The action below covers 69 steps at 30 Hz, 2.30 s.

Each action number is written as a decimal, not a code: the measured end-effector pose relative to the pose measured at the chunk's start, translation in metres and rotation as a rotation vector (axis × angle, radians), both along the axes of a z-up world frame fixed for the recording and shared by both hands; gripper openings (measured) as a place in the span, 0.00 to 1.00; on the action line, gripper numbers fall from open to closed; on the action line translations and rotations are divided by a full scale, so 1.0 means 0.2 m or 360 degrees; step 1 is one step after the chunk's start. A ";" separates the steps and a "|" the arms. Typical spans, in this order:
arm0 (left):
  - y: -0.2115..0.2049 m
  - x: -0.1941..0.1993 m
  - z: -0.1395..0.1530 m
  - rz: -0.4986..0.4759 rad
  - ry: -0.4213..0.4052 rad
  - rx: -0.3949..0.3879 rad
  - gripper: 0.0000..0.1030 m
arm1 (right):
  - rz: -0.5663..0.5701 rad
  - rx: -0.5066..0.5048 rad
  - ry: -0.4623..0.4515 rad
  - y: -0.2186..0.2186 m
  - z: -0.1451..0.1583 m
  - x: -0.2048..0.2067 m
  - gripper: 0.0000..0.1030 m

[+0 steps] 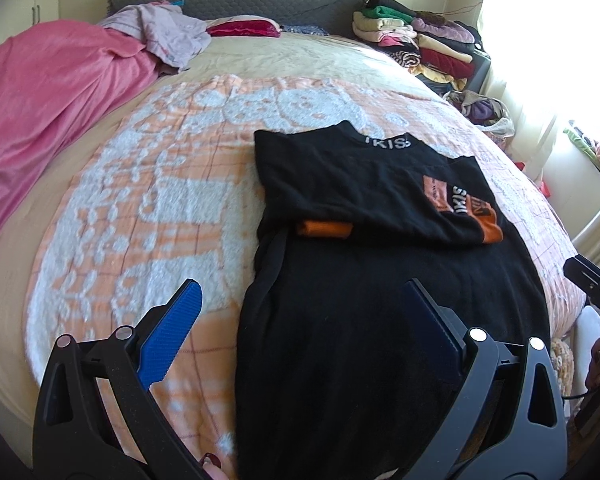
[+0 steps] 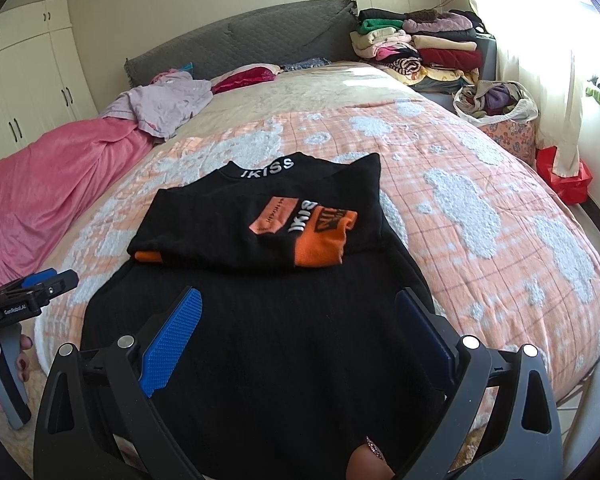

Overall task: Fold small clothes
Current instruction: 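Reach both tools down to the hem edge of the sweatshirt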

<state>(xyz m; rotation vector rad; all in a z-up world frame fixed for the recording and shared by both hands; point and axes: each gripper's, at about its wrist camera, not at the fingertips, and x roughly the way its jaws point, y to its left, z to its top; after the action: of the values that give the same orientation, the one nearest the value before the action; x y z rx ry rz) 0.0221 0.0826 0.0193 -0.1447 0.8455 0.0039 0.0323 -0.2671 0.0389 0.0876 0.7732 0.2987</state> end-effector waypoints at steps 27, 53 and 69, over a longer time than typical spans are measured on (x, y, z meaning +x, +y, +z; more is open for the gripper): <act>0.14 -0.32 -0.22 0.0115 0.0097 -0.0051 0.91 | -0.0017 -0.0038 0.0049 -0.16 -0.16 -0.22 0.94; 0.07 -0.53 -0.43 -0.0037 0.0240 -0.0183 0.56 | -0.0027 0.0022 0.0360 -0.43 -0.45 -0.38 0.93; 0.14 -0.57 -0.47 -0.0018 0.0294 -0.0294 0.55 | 0.0058 0.0116 0.0451 -0.43 -0.58 -0.37 0.10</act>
<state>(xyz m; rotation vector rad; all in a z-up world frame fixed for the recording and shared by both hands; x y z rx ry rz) -0.0914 0.1105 -0.0753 -0.3170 1.0307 -0.0725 -0.0421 -0.3537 -0.0763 0.1874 1.0457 0.3537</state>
